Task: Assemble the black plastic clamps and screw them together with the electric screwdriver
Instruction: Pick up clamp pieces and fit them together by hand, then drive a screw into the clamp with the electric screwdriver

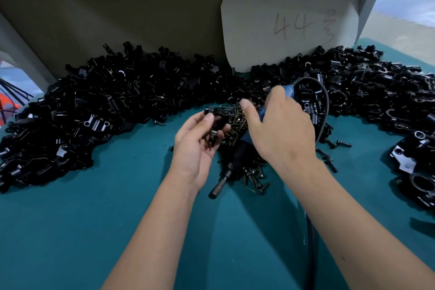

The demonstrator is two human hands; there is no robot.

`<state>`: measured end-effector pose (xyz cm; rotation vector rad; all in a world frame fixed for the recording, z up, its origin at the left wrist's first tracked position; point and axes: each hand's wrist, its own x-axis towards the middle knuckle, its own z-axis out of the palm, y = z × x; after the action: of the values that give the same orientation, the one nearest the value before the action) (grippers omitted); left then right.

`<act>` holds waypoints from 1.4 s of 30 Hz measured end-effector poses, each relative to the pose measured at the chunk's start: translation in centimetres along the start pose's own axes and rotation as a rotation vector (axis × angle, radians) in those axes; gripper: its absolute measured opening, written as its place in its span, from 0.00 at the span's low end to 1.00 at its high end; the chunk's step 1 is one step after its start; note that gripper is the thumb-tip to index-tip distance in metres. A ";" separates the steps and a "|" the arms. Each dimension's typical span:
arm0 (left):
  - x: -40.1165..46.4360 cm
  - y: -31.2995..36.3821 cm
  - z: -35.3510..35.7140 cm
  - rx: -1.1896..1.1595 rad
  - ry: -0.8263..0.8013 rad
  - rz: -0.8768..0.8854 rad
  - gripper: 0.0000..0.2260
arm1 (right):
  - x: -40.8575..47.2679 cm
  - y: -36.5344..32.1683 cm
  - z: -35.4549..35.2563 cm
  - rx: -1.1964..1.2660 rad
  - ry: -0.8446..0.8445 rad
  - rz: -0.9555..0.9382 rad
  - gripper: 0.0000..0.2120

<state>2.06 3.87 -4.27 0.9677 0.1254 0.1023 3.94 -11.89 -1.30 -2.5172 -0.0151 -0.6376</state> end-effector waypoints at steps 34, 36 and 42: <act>-0.3 -0.4 0.4 0.060 -0.074 -0.164 0.10 | 2.6 1.0 -3.5 1.701 0.091 0.686 0.10; -0.6 -0.5 0.7 0.153 -0.086 -0.118 0.08 | 2.7 0.8 -3.9 1.725 0.119 0.576 0.09; -0.7 -0.7 1.4 0.393 -0.096 0.065 0.12 | 2.7 0.2 -6.0 1.671 0.251 0.431 0.20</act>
<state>1.58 2.22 -3.96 1.3669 0.0247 0.0920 3.74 -15.38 4.22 -0.7815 0.0603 -0.4134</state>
